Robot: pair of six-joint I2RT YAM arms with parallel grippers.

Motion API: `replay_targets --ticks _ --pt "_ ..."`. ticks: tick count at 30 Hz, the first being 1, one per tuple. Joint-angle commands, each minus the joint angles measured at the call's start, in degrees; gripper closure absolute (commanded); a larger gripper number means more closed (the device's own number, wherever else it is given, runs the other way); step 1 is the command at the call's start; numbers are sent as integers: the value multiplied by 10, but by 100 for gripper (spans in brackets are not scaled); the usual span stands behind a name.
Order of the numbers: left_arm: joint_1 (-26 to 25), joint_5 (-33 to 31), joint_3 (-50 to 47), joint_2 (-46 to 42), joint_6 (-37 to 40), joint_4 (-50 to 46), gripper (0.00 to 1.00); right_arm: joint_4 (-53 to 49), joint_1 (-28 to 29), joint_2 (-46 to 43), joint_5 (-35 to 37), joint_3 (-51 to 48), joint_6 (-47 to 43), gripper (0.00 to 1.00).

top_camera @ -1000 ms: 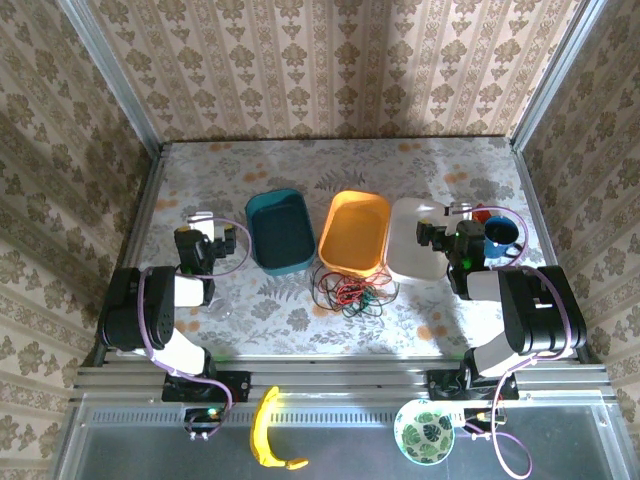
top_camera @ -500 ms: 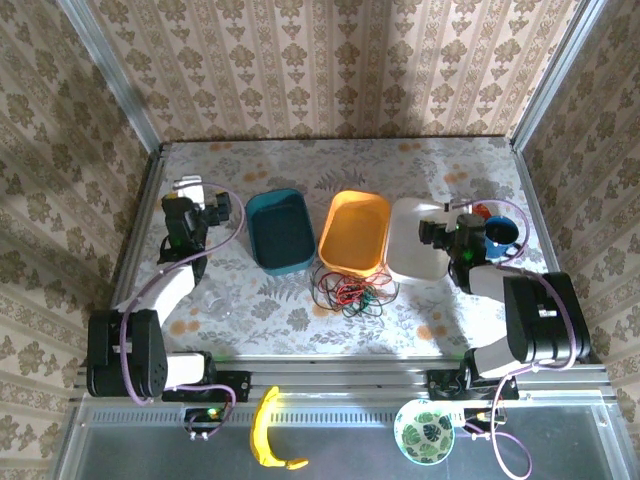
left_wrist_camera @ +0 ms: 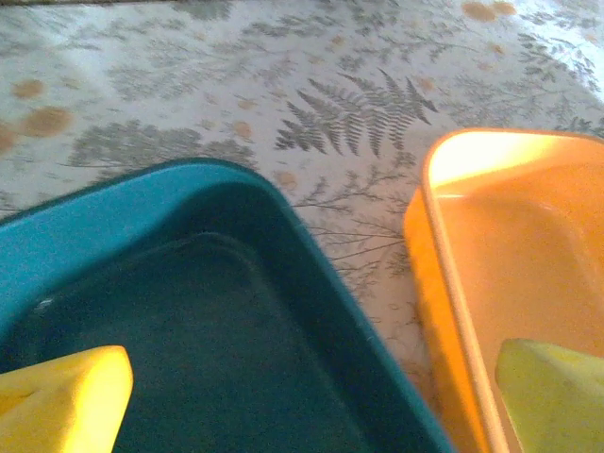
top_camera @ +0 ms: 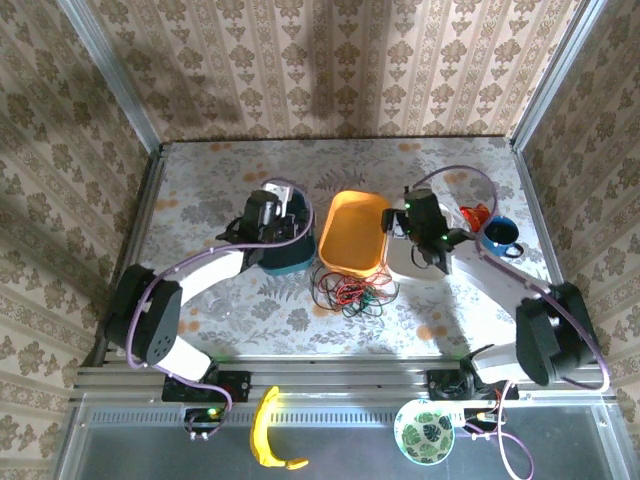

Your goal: Untangle the cables

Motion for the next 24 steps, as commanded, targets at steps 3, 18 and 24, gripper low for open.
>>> replay_targets --ticks 3,18,24 --pt "-1 52 74 70 -28 -61 0 -92 13 85 -35 70 83 33" --pt "8 53 199 208 -23 -143 9 -89 14 197 -13 121 86 79" --pt "8 29 257 253 -16 -178 30 -102 14 235 2 168 63 86"
